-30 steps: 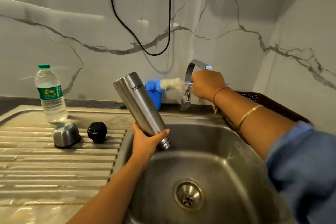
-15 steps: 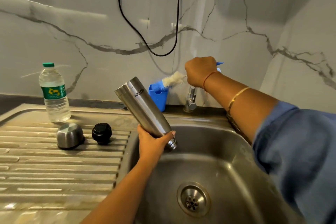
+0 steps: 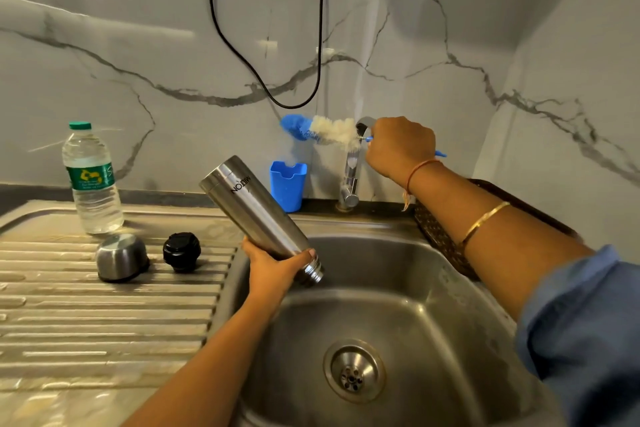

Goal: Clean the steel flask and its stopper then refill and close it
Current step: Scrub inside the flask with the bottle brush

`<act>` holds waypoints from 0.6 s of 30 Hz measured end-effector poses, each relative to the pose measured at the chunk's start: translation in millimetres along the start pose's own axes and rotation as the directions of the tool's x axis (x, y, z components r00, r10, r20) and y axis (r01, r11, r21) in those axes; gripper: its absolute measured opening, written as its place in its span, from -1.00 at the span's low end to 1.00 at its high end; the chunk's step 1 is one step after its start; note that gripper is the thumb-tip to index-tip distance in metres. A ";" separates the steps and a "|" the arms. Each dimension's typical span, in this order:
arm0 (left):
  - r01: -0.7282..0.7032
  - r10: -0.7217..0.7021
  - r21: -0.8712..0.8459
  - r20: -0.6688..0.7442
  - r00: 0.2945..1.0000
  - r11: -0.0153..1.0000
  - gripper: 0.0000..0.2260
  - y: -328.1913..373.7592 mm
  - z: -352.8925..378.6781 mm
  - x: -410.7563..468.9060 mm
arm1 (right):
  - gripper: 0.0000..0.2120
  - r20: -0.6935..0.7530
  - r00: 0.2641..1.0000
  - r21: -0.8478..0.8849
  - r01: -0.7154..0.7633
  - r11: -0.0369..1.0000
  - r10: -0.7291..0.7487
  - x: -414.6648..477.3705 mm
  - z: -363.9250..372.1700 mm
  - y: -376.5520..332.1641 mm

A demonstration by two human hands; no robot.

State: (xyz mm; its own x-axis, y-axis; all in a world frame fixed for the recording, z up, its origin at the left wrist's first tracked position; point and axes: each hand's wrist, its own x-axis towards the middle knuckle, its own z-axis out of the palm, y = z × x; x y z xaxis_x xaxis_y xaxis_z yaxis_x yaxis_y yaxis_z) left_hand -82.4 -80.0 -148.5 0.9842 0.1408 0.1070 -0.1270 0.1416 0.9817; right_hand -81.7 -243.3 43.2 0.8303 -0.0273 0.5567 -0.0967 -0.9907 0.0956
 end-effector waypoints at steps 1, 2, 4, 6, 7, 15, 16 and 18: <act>0.000 0.000 -0.010 0.005 1.000 1.000 -0.19 0.1 -0.1 -0.8 | -0.89 -0.002 1.000 0.016 -0.003 1.000 0.003 -4.4 1.5 -0.1; 0.002 -0.001 -0.024 0.010 1.000 1.000 -0.19 0.3 -0.3 -1.6 | -0.88 0.012 1.000 0.030 0.000 1.000 -0.001 -8.7 4.1 0.0; 0.017 -0.016 -0.058 0.017 1.000 0.998 -0.17 0.4 -1.1 -1.7 | -0.83 0.064 0.998 0.043 -0.009 0.999 0.007 -16.9 10.3 2.0; 0.049 -0.047 -0.114 0.024 0.999 0.992 -0.17 0.3 -2.1 -0.2 | -0.84 0.094 0.994 0.080 -0.060 0.995 0.053 -23.1 15.4 7.8; 0.065 -0.062 -0.146 0.027 0.998 0.987 -0.18 -0.3 -2.8 1.0 | -0.83 0.105 0.991 0.121 -0.097 0.988 0.084 -25.5 17.6 12.0; 0.125 -0.125 -0.386 0.024 0.992 0.914 -0.19 9.7 4.3 7.4 | -0.66 0.342 0.934 0.456 -0.261 0.851 0.104 -99.4 20.6 45.2; 0.126 -0.130 -0.422 0.018 0.991 0.898 -0.20 13.1 7.7 9.6 | -0.66 0.361 0.928 0.465 -0.270 0.843 0.098 -111.9 22.8 45.8; 0.127 -0.146 -0.482 -0.001 0.989 0.867 -0.17 19.4 17.6 14.7 | -0.65 0.407 0.909 0.513 -0.313 0.799 0.095 -135.0 25.5 46.0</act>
State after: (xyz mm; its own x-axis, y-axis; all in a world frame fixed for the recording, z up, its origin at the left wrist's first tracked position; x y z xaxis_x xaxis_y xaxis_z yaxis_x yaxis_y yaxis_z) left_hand -68.2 -92.4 -125.1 0.9922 0.1192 -0.0370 -0.0442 0.6132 0.7887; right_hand -184.3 -288.6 -48.6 0.9684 -0.1732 0.1793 -0.0557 -0.8513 -0.5217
